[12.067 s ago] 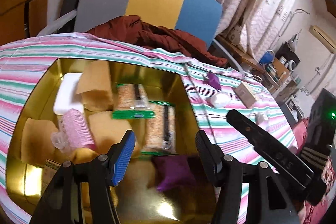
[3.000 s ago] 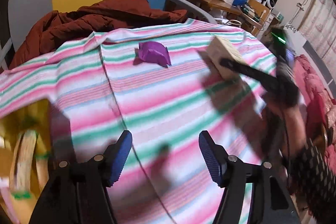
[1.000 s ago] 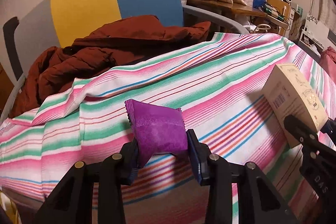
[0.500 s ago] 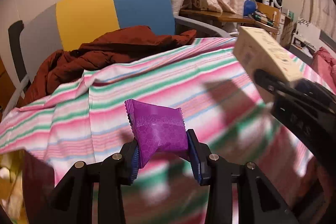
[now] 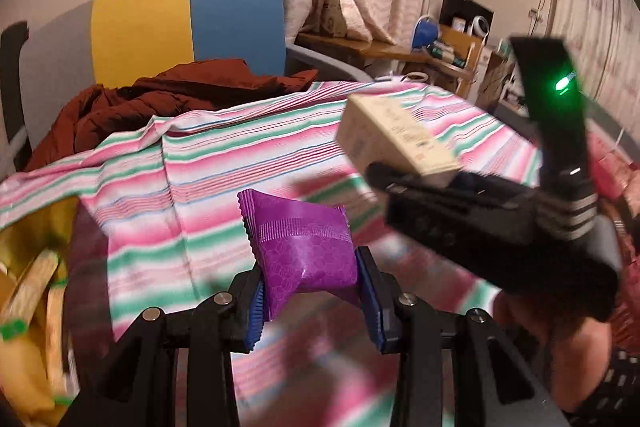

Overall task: Organize objects
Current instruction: 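Carry tea box and purple packet over the gold tray and open both tools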

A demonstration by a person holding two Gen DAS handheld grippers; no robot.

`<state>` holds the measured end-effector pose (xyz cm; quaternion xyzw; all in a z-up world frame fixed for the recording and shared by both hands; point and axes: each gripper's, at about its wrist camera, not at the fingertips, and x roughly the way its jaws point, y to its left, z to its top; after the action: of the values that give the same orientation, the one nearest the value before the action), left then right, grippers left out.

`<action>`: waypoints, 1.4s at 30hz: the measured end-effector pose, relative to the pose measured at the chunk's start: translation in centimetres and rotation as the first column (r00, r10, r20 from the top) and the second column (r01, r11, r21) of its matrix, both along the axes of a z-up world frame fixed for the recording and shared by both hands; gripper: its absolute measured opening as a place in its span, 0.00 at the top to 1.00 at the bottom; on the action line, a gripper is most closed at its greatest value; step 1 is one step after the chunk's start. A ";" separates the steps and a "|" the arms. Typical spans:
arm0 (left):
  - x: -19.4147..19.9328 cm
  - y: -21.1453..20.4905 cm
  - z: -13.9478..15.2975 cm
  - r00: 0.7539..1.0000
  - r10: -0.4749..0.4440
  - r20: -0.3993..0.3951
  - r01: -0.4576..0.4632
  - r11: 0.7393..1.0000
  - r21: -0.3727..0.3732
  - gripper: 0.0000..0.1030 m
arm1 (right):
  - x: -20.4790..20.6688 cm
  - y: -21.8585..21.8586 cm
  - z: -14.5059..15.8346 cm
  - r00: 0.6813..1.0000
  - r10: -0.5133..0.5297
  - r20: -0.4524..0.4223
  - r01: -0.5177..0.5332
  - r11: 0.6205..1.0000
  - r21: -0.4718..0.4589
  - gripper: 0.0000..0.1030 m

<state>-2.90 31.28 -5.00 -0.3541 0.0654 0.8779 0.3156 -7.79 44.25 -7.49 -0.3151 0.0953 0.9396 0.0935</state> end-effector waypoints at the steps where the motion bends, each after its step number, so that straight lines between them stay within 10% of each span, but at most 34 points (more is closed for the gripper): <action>1: 0.4 -0.6 0.3 1.000 0.000 -0.005 0.000 1.000 0.007 0.62 | 0.4 -0.5 0.0 1.000 0.011 0.003 -0.011 1.000 -0.005 0.50; 22: 3.0 -19.2 4.9 0.968 0.244 -0.060 -0.237 0.966 0.098 0.61 | 2.5 -17.6 5.5 0.948 0.319 0.005 -0.316 0.941 -0.121 0.50; 39: -2.2 -29.5 1.2 0.914 0.387 0.119 -0.392 0.920 0.023 0.61 | -2.8 -25.5 3.6 0.939 0.300 0.167 -0.286 0.953 -0.101 0.48; 42: -2.8 -30.2 0.2 0.909 0.382 0.167 -0.392 0.920 0.025 0.60 | -2.4 -25.8 3.8 0.942 0.307 0.138 -0.290 0.948 -0.133 0.34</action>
<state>-5.68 1.10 -4.83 -0.4196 -0.0568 0.8935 0.1497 -10.17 18.42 -3.67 -0.4035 0.0906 0.9085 -0.0606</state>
